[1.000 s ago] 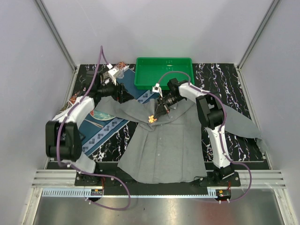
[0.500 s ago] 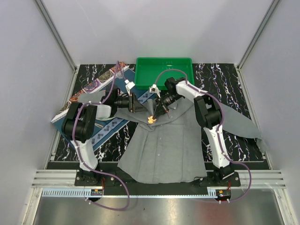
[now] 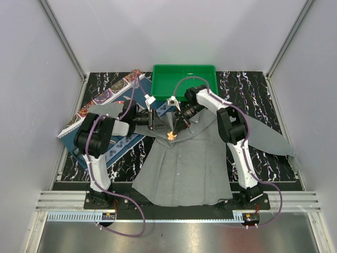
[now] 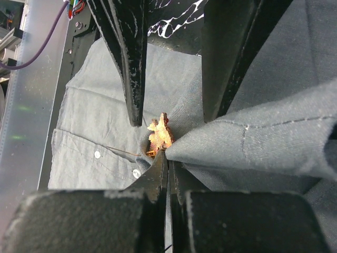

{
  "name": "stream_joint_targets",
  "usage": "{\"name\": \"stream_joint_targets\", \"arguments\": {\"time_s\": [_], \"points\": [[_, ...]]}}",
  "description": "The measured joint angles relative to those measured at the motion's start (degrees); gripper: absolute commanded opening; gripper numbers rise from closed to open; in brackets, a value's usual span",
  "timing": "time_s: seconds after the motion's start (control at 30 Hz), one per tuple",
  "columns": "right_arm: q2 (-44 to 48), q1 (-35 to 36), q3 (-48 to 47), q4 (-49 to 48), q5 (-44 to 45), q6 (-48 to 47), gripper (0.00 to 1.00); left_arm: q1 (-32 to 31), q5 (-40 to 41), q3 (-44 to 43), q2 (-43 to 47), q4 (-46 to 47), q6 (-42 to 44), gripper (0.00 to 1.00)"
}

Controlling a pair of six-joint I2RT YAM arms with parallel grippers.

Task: Pin the brooch onto the clothing
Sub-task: Pin the brooch onto the flattened clothing.

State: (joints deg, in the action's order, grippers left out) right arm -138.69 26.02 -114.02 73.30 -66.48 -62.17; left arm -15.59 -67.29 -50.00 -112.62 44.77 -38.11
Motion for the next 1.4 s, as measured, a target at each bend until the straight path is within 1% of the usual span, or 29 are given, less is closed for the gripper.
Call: {"name": "stream_joint_targets", "arguments": {"time_s": [0.07,0.1,0.23,0.4,0.5,0.63,0.67,0.73,0.77,0.83,0.9,1.07,1.13,1.4], "points": [[-0.2,0.0,-0.4,0.9,0.0,-1.2,0.0,-0.2,0.2,0.0,1.4,-5.1,4.6,0.48],[-0.3,0.0,-0.6,1.4,0.0,-1.7,0.0,-0.2,0.2,0.0,2.1,-7.3,6.7,0.46],[-1.1,0.0,-1.3,2.3,0.0,-3.5,0.0,-0.8,0.2,0.0,3.6,-11.7,12.1,0.45],[-1.2,0.0,-1.7,3.0,0.0,-4.7,0.0,-2.2,0.3,0.3,3.6,-13.0,13.8,0.45],[-1.3,0.1,-2.1,3.1,0.0,-5.1,0.0,-2.8,0.6,0.5,3.6,-13.0,13.9,0.43],[-1.6,0.2,-2.8,3.1,0.0,-5.8,0.01,-3.3,1.2,0.7,3.6,-13.0,13.9,0.34],[-1.6,0.2,-2.9,3.1,0.0,-6.0,0.01,-3.3,1.4,0.7,3.6,-13.0,13.9,0.3],[-1.7,0.3,-3.0,3.3,-0.2,-6.4,0.01,-3.3,1.9,0.7,3.6,-13.0,13.7,0.27],[-1.7,0.3,-3.0,3.3,-0.2,-6.6,0.01,-3.3,2.0,0.8,3.6,-12.7,13.3,0.23],[-1.7,0.3,-3.1,3.7,-0.4,-6.8,0.02,-3.3,2.4,1.6,3.6,-11.1,12.7,0.19],[-1.7,0.5,-3.1,4.2,-0.4,-7.0,0.02,-3.3,2.6,2.4,3.6,-9.6,11.6,0.18],[-1.8,0.7,-3.1,4.6,-0.4,-7.3,0.01,-3.2,2.8,3.7,3.6,-6.9,10.2,0.2],[-1.8,0.7,-3.1,4.6,-0.4,-7.3,0.01,-3.1,2.8,3.8,3.6,-6.6,10.0,0.28],[-1.9,0.7,-3.1,4.5,-0.4,-7.4,0.01,-2.7,2.5,4.2,3.6,-6.2,10.1,0.29]]}}
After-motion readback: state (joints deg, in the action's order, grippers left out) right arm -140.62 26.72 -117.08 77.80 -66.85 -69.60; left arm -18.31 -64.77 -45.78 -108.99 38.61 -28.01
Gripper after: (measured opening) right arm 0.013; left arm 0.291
